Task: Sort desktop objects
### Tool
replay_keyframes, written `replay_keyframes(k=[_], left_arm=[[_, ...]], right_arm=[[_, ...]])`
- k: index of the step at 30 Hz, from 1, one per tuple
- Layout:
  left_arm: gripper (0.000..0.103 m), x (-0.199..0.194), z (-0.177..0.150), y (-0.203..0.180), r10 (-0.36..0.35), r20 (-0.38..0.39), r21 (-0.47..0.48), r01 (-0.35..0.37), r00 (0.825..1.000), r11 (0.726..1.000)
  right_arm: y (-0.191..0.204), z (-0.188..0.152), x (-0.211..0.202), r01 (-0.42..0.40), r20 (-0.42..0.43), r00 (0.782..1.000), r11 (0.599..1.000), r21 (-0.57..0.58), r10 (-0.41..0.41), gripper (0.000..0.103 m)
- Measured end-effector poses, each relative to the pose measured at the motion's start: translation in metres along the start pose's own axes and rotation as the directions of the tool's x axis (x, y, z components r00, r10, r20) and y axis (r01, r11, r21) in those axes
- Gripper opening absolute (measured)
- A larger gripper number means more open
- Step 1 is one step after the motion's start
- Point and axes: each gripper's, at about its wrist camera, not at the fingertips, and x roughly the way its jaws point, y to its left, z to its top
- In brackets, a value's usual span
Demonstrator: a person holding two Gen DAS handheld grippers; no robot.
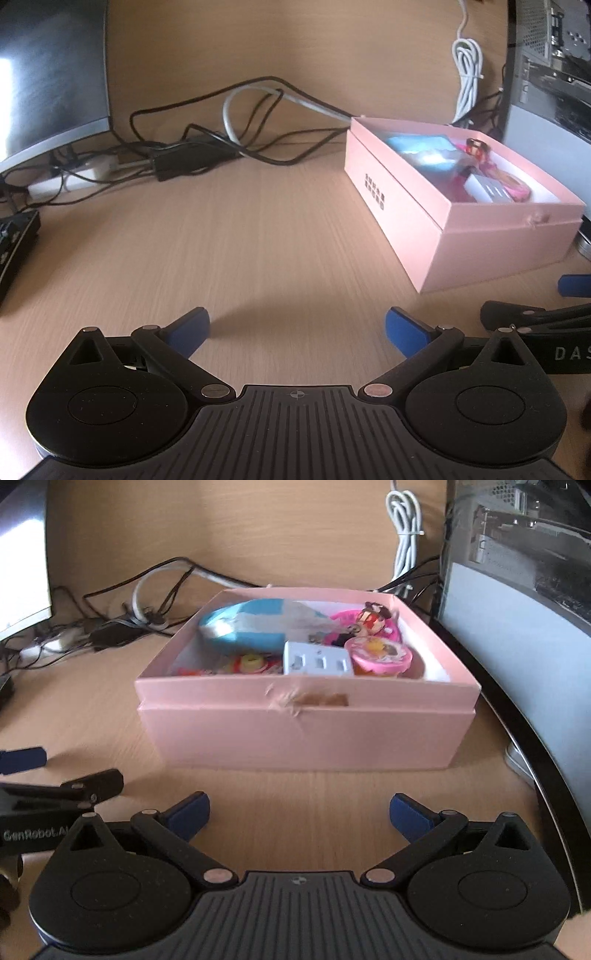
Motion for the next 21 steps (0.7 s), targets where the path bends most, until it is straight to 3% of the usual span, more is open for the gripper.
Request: replay_keyframes(k=[4,21], left_arm=[[0.103,0.003,0.002,0.000,0.008,0.000,-0.013,-0.008,1.000,1.000],[0.103,0.003,0.003,0.000,0.007,-0.002,-0.012,-0.007,1.000,1.000]], right_arm=[[-0.001,0.000,0.009,0.003,0.051,0.999,1.000,0.001,-0.003,0.103],[-0.002,0.001,0.011,0.003,0.051,0.999,1.000,0.005,-0.003,0.103]])
